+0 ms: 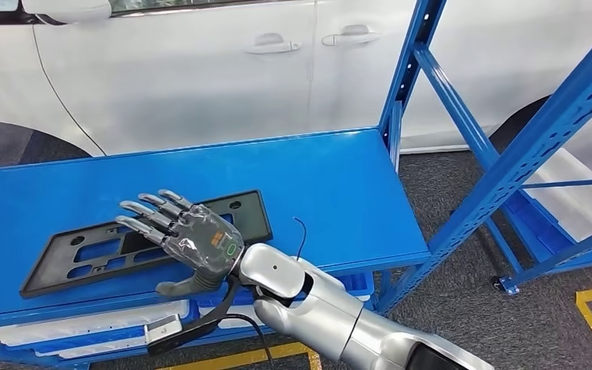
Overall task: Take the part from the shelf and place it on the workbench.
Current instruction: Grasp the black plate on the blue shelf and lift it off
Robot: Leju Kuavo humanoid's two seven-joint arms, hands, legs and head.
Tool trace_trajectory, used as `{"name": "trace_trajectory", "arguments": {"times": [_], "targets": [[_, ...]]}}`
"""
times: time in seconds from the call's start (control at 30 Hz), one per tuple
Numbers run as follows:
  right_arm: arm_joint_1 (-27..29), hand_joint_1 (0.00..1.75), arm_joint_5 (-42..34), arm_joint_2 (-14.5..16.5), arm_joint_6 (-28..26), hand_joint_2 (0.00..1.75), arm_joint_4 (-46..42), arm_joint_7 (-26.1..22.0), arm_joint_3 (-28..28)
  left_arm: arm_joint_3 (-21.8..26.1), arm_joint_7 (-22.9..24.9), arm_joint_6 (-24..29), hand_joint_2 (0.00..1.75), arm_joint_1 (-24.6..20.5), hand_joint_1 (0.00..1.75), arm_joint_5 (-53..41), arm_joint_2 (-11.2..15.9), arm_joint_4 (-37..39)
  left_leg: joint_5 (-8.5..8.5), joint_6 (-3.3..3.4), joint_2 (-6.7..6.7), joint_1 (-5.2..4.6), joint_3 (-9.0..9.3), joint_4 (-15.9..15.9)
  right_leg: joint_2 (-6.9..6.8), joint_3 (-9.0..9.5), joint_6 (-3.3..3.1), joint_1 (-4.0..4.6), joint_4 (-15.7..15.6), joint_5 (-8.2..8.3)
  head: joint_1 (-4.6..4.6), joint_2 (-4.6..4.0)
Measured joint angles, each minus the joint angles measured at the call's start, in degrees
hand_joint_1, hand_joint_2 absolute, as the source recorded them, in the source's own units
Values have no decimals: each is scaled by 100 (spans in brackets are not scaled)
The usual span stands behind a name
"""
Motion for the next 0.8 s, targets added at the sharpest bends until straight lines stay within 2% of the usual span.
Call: {"name": "trace_trajectory", "arguments": {"times": [0.07, 0.1, 0.17, 0.2, 0.23, 0.27, 0.33, 0.4, 0.5, 0.57, 0.6, 0.67, 0.7, 0.73, 0.77, 0.8], "targets": [[-65, 0, 169, 95, -114, 175, 251, 108, 16, -16, -6, -18, 0, -8, 0, -1, 4, 0, -120, -55, 4, 1, -52, 158, -8, 59, -29, -49, -89, 36, -3, 0], [-104, 0, 223, 153, -159, 175, 391, 135, 19, -24, -9, -22, 0, -12, 0, -2, 6, 0, -268, -84, 6, 10, -164, 415, -13, 86, -40, -70, -122, 49, -5, 0], [-162, 0, 317, 250, -221, 175, 671, 169, 23, -43, -11, -30, 0, -13, 0, -2, 4, -1, -614, -144, 8, 39, -531, 1181, -18, 100, -57, -71, -132, 46, -7, 0], [-170, 0, 355, 287, -231, 175, 806, 184, 24, -52, -11, -31, 0, -6, 0, -2, 5, -1, -696, -172, 8, 53, -691, 1482, -18, 101, -56, -71, -126, 40, -7, 0], [-172, 0, 385, 321, -232, 175, 938, 200, 24, -63, -11, -32, 0, 0, 0, -2, 5, -1, -670, -194, 9, 67, -763, 1590, -17, 103, -53, -73, -117, 30, -7, 0], [-179, 0, 405, 360, -229, 175, 1063, 211, 25, -75, -11, -33, 0, 6, 0, -2, 8, -1, -538, -210, 10, 81, -723, 1473, -12, 107, -43, -78, -104, 17, -7, 0], [-223, 0, 398, 452, -204, 175, 1294, 192, 25, -103, -11, -44, 0, 6, 0, -2, 18, 0, -142, -229, 17, 111, -385, 730, -3, 120, -3, -85, -63, -27, -7, 0], [-307, 0, 346, 553, -152, 175, 1535, 125, 26, -128, -11, -64, 0, -11, 0, -2, 28, 0, 57, -183, 5, 105, -104, 138, 7, 111, 57, -68, -11, -69, -7, -1], [-385, 0, 225, 665, -17, 175, 1878, -8, 25, -153, -10, -86, 0, -12, 0, -2, 31, -1, 52, -61, -12, 83, -68, 46, 11, 94, 139, -51, 6, -84, -6, 0], [-422, 0, 115, 731, 107, 175, 2076, -127, 25, -164, -8, -98, 0, -9, 0, -2, 31, -1, 59, 10, -7, 93, -64, 31, 8, 29, 195, -68, 157, -201, -5, 0], [-444, 0, 59, 765, 171, 175, 2180, -185, 26, -173, -6, -101, 0, -13, 0, -2, 31, -1, 64, 41, -3, 97, -60, 22, 6, -84, 220, -76, 397, -344, -5, 0], [-471, 0, -26, 808, 279, 175, 2382, -266, 26, -192, 7, -99, 0, -19, 0, -2, 37, 1, 57, 83, 0, 87, -63, 21, 2, -457, 243, -82, 1162, -695, -5, 0], [-472, 0, -52, 819, 314, 175, 2480, -287, 26, -201, 15, -95, 0, -17, 0, -2, 40, 1, 54, 92, -1, 79, -62, 22, 1, -640, 244, -83, 1512, -803, -5, 0], [-469, 0, -69, 823, 339, 175, 2565, -301, 26, -208, 21, -91, 0, -11, 0, -2, 43, 1, 51, 98, -4, 70, -60, 23, 1, -745, 233, -81, 1688, -805, -5, 0], [-470, 0, -82, 832, 363, 175, 2638, -309, 26, -218, 25, -89, 0, -5, 0, -2, 44, 1, 50, 100, -9, 58, -56, 23, 2, -739, 208, -75, 1625, -693, -5, 0], [-476, 0, -91, 847, 383, 175, 2701, -318, 26, -228, 26, -87, 0, -2, 0, -2, 44, 0, 49, 100, -14, 45, -48, 23, 2, -621, 167, -62, 1339, -495, -6, 0]]}}
